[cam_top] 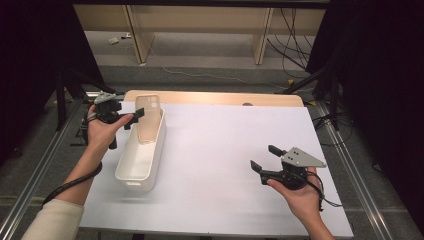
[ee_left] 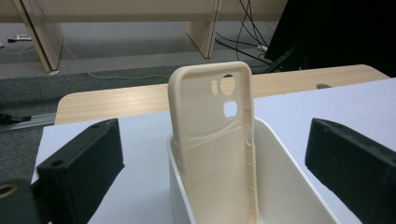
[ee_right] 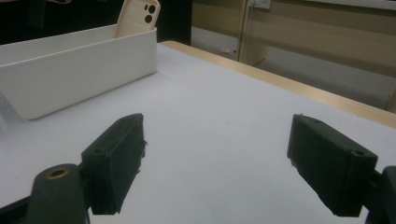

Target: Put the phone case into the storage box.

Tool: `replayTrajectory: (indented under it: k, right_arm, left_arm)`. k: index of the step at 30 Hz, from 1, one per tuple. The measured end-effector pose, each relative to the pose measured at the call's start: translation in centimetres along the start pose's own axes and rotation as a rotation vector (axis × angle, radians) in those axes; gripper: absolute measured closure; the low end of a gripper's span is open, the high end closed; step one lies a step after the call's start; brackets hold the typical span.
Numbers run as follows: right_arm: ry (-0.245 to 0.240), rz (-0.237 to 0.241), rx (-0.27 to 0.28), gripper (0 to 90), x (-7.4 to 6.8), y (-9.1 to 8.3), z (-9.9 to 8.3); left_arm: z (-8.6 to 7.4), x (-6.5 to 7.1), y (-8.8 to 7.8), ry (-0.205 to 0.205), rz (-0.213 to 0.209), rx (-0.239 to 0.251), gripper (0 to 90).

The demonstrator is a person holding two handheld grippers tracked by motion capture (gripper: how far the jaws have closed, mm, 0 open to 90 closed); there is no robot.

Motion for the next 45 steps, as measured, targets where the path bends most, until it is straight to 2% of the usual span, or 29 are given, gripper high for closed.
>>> replayTrajectory:
  k: [10, 12, 13, 14, 17, 19, 20, 25, 26, 28, 29, 34, 36, 37, 40, 43, 44, 45]
  right_arm:
    - [0.000, -0.004, 0.001, 19.4, 0.0, 0.0, 0.0]
    - [-0.015, -0.015, 0.021, 19.3, 0.2, 0.1, 0.1]
    - [0.001, -0.006, 0.011, 19.3, 0.0, 0.0, 0.1]
    - [-0.010, -0.011, 0.017, 19.3, 0.1, 0.1, 0.1]
    - [0.000, -0.004, 0.001, 19.3, 0.0, 0.0, 0.1]
    - [-0.002, -0.006, -0.001, 19.3, 0.0, 0.0, 0.1]
    - [-0.023, -0.022, 0.019, 19.3, 0.2, 0.1, 0.1]
    - [-0.005, -0.011, 0.008, 19.3, 0.1, 0.0, 0.1]
    - [-0.020, -0.017, 0.017, 19.3, 0.2, 0.1, 0.1]
    - [-0.019, -0.018, 0.017, 19.3, 0.2, 0.1, 0.1]
    - [-0.021, -0.013, -0.008, 19.3, 0.2, -0.2, 0.1]
    - [-0.020, -0.013, -0.008, 19.2, 0.2, -0.2, 0.1]
    - [-0.015, -0.017, 0.019, 19.2, 0.2, 0.0, 0.1]
    - [-0.017, -0.013, -0.005, 19.2, 0.2, -0.2, 0.1]
    - [-0.020, -0.013, -0.008, 19.2, 0.2, -0.2, 0.1]
    - [-0.018, -0.016, 0.017, 19.2, 0.2, 0.1, 0.1]
    - [-0.021, -0.013, -0.008, 19.2, 0.2, -0.2, 0.1]
    - [-0.021, -0.013, -0.007, 19.2, 0.2, -0.2, 0.1]
  left_arm:
    - [-0.2, 0.5, -1.4, 0.003, -0.019, 0.015, 0.8]
    - [-0.4, 0.7, -1.6, 0.012, -0.026, 0.013, 0.7]
    - [-0.5, 0.8, -1.7, 0.017, -0.029, 0.014, 0.8]
    - [-0.5, 0.9, -1.9, 0.017, -0.031, 0.014, 0.8]
    - [-0.5, 1.2, -2.1, 0.017, -0.039, 0.021, 0.8]
    - [-0.7, 1.4, -2.3, 0.028, -0.040, 0.017, 0.7]
    - [-0.7, 1.5, -2.3, 0.034, -0.045, 0.015, 0.6]
    - [-1.1, 2.1, -2.8, 0.043, -0.056, 0.012, 0.4]
    - [-1.2, 2.2, -2.8, 0.048, -0.060, 0.008, 0.4]
    - [-1.3, 2.4, -3.0, 0.046, -0.064, 0.012, 0.4]
    - [-1.4, 2.4, -3.1, 0.048, -0.068, 0.012, 0.4]
    - [-1.8, 2.8, -3.4, 0.063, -0.076, 0.007, 0.4]
    - [-2.1, 3.0, -3.6, 0.067, -0.083, 0.000, 0.5]
    - [-2.2, 3.1, -3.7, 0.068, -0.086, -0.002, 0.4]
    - [-2.4, 3.4, -3.9, 0.070, -0.096, 0.003, 0.4]
    - [-2.7, 3.8, -4.1, 0.080, -0.105, -0.004, 0.5]
    - [-2.8, 4.0, -4.2, 0.083, -0.109, -0.004, 0.4]
    - [-2.9, 4.1, -4.3, 0.087, -0.112, -0.003, 0.4]
Point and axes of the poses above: each handheld gripper's, and its own axes: y roughly forward along the jaws, z roughly out of its top, x roughly to its right, the point moved 5 cm from there along y, roughly forward along the jaws, and after that the axes turned 10 degrees about -y, right-handed, at the moved point
